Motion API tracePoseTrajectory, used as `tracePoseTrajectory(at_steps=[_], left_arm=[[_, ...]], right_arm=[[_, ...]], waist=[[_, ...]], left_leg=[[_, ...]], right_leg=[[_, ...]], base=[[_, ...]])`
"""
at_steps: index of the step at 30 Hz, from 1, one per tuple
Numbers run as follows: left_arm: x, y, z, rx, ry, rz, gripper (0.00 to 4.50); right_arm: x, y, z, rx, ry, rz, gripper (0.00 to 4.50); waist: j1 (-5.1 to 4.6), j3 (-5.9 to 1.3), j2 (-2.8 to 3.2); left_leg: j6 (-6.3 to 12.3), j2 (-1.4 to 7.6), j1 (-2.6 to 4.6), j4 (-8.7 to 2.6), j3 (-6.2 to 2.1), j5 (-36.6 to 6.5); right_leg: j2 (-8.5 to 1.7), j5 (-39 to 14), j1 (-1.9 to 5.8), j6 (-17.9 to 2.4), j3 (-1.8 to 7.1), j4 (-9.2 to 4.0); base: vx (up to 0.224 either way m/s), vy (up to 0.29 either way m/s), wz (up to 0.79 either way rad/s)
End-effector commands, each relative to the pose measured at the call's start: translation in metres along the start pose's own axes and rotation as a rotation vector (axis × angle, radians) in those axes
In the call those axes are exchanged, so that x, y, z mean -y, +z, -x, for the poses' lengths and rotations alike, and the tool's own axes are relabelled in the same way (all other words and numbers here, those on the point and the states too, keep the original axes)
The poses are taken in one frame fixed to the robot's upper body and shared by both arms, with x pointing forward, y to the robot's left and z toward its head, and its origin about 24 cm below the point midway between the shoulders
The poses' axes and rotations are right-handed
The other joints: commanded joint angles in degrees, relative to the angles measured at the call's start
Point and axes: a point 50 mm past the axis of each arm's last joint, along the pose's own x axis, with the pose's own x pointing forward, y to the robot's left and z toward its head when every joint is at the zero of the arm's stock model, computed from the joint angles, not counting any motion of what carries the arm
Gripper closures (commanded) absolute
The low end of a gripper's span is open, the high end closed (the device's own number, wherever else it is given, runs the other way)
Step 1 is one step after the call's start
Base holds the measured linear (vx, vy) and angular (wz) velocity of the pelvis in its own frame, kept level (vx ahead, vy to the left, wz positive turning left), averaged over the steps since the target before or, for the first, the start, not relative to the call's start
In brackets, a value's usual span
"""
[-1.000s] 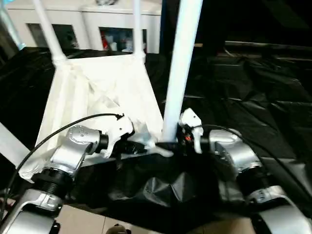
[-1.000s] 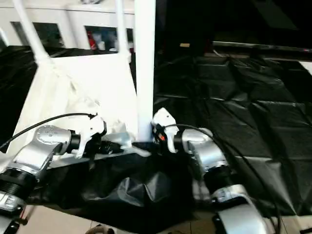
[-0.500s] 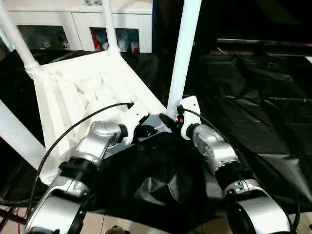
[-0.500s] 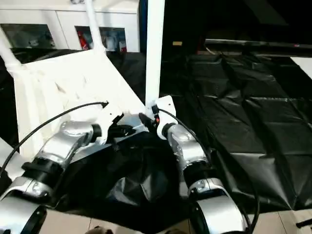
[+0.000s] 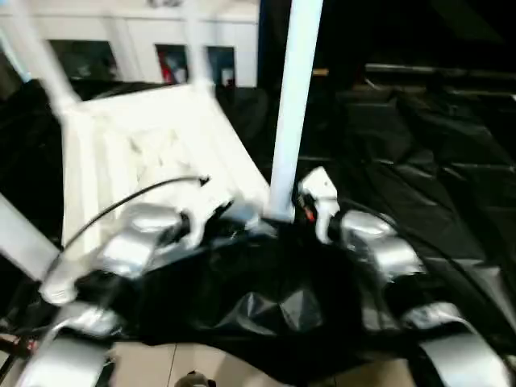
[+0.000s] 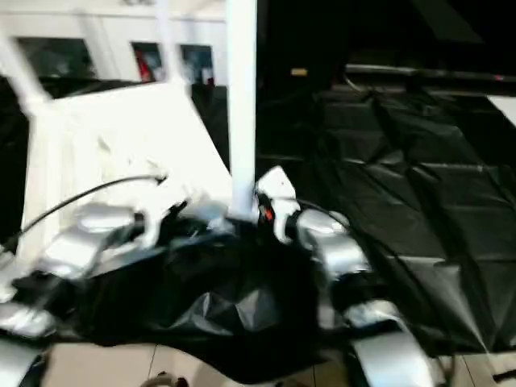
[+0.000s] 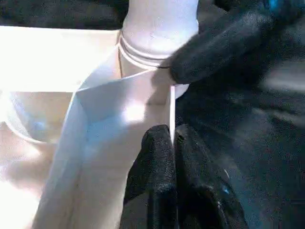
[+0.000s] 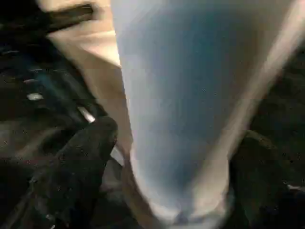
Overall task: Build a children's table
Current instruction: Rotate leg to tighten
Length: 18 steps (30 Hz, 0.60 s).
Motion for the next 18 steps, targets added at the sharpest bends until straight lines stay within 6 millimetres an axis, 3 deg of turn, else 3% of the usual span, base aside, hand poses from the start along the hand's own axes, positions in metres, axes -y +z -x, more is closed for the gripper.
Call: tracePoseTrajectory(at_steps=[1, 7, 12, 17, 18], left_arm=[[0.011, 0.022, -0.004, 0.082, -0.138, -0.111, 4.50], [0.013, 0.016, 0.003, 0.049, -0.178, -0.119, 4.50], [0.014, 0.015, 0.006, 0.046, -0.197, -0.117, 4.50], [0.014, 0.014, 0.007, 0.045, -0.205, -0.117, 4.50], [0.014, 0.014, 0.007, 0.045, -0.205, -0.117, 4.50]], right_arm=[[-0.012, 0.005, -0.005, -0.002, 0.142, 0.035, 0.70], [-0.016, 0.003, 0.001, -0.033, 0.233, 0.049, 0.84], [-0.019, 0.002, 0.003, -0.045, 0.266, 0.049, 1.05], [-0.020, 0.002, 0.003, -0.045, 0.274, 0.049, 1.05], [-0.020, 0.002, 0.003, -0.045, 0.274, 0.049, 1.23]], waist=[[0.21, -4.10, 0.09], [0.64, -3.86, 0.07], [0.81, -4.10, -0.01], [0.78, -4.06, 0.02], [0.78, -4.09, -0.01]], left_leg=[[2.15, 1.37, 0.91, -3.34, -0.37, -14.5], [0.68, 1.35, 1.11, -3.62, -0.47, -16.7], [1.05, 1.28, 0.89, -3.43, -0.43, -14.5], [0.70, 1.24, 0.93, -3.48, -0.50, -15.3], [0.73, 1.24, 0.88, -3.46, -0.49, -15.0]], right_leg=[[-2.95, -11.2, 2.96, -12.6, 1.87, -3.70], [-3.03, -15.5, 2.71, -11.6, 2.02, -4.09], [-2.98, -11.8, 2.84, -12.1, 1.99, -3.65], [-3.07, -13.6, 2.85, -11.8, 1.97, -3.83], [-3.04, -13.2, 2.88, -11.8, 1.98, -3.80]], base=[[0.000, 0.000, 0.00], [0.000, 0.000, 0.00], [0.000, 0.000, 0.00], [0.000, 0.000, 0.00], [0.000, 0.000, 0.00]])
